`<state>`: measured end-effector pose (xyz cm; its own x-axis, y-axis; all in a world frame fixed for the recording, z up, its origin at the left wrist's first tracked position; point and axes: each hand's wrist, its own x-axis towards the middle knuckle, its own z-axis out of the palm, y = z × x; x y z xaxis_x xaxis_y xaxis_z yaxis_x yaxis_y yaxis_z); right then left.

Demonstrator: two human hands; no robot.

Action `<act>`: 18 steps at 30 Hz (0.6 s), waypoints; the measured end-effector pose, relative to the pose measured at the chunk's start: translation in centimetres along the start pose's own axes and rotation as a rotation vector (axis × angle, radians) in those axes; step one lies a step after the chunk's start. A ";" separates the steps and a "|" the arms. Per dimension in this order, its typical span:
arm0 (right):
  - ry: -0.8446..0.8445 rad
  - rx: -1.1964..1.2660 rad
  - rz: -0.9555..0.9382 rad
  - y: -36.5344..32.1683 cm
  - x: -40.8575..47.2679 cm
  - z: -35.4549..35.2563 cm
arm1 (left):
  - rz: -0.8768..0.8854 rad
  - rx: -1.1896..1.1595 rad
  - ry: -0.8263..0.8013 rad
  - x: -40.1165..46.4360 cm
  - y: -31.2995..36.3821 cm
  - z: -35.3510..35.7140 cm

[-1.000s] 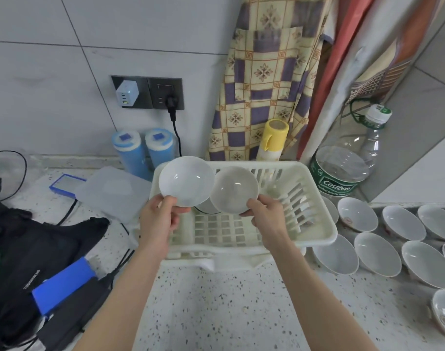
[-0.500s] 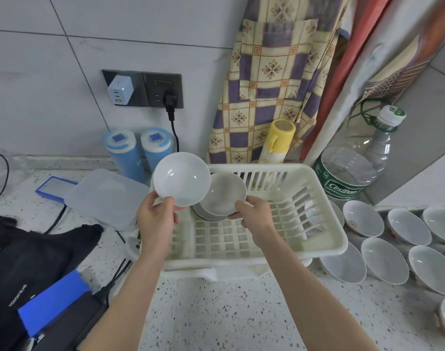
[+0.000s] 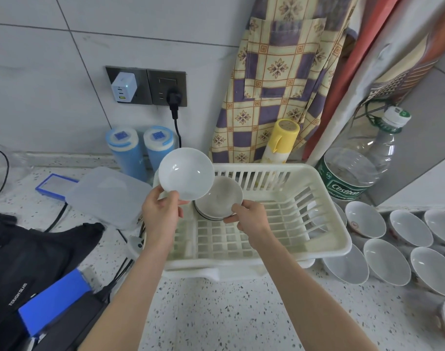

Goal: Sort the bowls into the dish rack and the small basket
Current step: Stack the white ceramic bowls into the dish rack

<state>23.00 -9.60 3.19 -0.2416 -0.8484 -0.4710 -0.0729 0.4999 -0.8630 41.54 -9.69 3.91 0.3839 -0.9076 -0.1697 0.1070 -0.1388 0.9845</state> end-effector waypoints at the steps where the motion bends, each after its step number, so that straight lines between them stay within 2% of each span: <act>1: 0.000 -0.002 0.007 0.1 0.0 0.1 | -0.002 0.006 -0.004 0.0 0.0 0.0; 18: -0.023 -0.087 0.030 0.1 0.7 -0.1 | -0.013 0.043 -0.026 0.1 0.0 0.0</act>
<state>22.76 -10.12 2.74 -0.2230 -0.8362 -0.5011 -0.1497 0.5373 -0.8300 41.62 -9.81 3.89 0.3590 -0.9154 -0.1818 0.0721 -0.1670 0.9833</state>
